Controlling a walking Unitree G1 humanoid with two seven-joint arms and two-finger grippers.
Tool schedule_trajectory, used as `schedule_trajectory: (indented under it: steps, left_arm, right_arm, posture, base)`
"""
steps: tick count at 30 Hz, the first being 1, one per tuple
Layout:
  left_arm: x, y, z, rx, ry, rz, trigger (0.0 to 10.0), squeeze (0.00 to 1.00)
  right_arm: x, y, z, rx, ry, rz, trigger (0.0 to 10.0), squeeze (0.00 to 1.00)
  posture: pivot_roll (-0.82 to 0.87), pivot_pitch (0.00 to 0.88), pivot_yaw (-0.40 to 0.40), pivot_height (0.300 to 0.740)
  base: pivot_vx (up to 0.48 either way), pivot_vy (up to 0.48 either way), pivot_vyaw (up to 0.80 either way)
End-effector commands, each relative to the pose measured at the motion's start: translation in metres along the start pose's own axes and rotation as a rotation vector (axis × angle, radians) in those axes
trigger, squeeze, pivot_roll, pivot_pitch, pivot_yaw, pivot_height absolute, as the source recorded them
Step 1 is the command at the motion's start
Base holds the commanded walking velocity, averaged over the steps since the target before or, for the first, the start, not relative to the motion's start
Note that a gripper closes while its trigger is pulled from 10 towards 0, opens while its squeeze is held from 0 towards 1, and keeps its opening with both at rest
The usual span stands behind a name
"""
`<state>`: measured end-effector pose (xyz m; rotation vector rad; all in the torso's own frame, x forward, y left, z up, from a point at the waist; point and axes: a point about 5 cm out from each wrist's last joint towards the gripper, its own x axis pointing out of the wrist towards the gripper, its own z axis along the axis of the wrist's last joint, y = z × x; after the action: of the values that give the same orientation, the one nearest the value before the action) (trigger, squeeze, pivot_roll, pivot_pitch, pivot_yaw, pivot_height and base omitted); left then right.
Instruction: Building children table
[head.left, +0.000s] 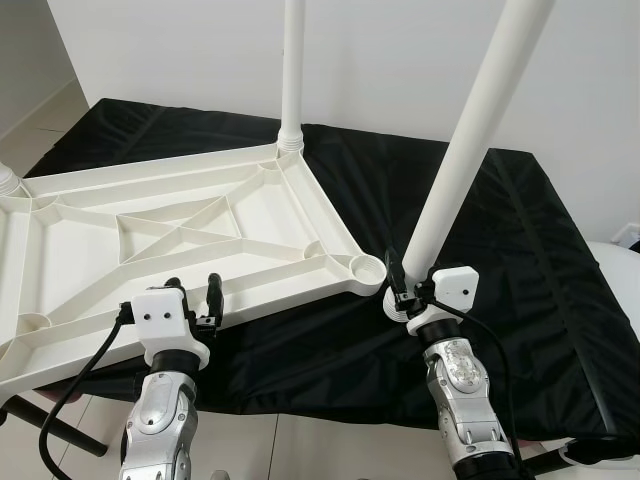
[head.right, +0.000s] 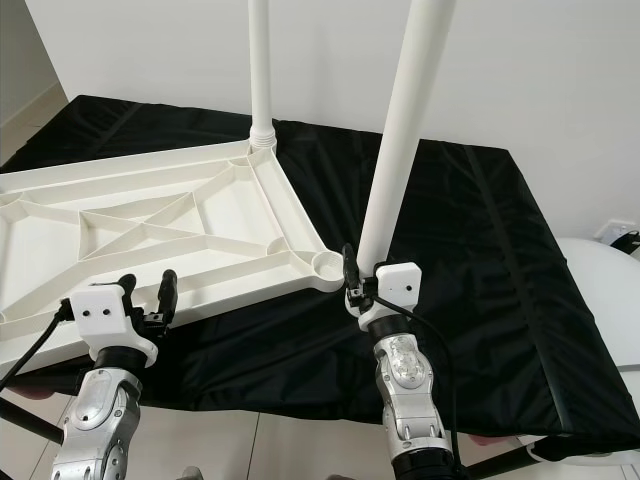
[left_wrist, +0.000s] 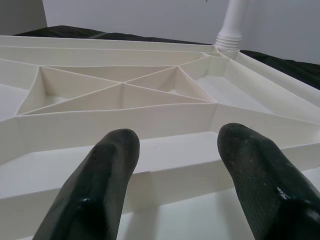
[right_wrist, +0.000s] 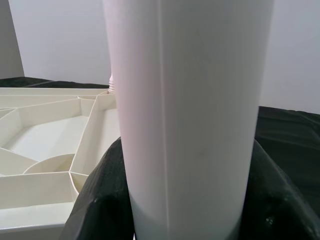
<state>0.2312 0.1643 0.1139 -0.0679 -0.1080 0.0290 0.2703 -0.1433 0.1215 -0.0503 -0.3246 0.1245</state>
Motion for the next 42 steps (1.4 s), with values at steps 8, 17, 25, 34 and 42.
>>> schedule_trajectory:
  steps: [8, 17, 25, 34, 42]
  left_arm:
    - [-0.0005, -0.0014, -0.0005, 0.001, 0.008, 0.009, 10.0, 0.0]
    - [0.0006, -0.0016, -0.0004, 0.002, 0.008, 0.003, 10.0, 0.0]
    - [0.0015, -0.0018, -0.0012, 0.008, 0.013, -0.005, 10.0, 0.0]
    - [0.0033, -0.0016, -0.0003, 0.012, 0.008, -0.012, 10.0, 0.0]
    - [0.004, -0.0013, 0.0002, 0.018, 0.006, -0.017, 10.0, 0.0]
  right_arm:
    - [0.0011, -0.0013, -0.0007, -0.004, 0.005, -0.001, 10.0, 0.0]
    - [0.0019, -0.0015, -0.0006, -0.006, 0.003, 0.001, 10.0, 0.0]
    - [0.0021, -0.0019, -0.0009, -0.008, 0.003, 0.001, 10.0, 0.0]
    - [0.0031, -0.0018, -0.001, -0.008, 0.001, 0.004, 10.0, 0.0]
    - [0.0036, -0.0015, -0.0007, -0.008, 0.0, 0.006, 10.0, 0.0]
  posture:
    - [0.06, 0.0, -0.05, 0.74]
    - [0.05, 0.0, -0.051, 0.74]
    - [0.05, 0.0, -0.049, 0.74]
    - [0.05, 0.0, -0.048, 0.74]
    - [0.05, 0.0, -0.049, 0.74]
  base:
    - [0.0, 0.0, 0.0]
    - [0.0, 0.0, 0.0]
    - [0.0, 0.0, 0.0]
    - [0.0, 0.0, 0.0]
    - [0.0, 0.0, 0.0]
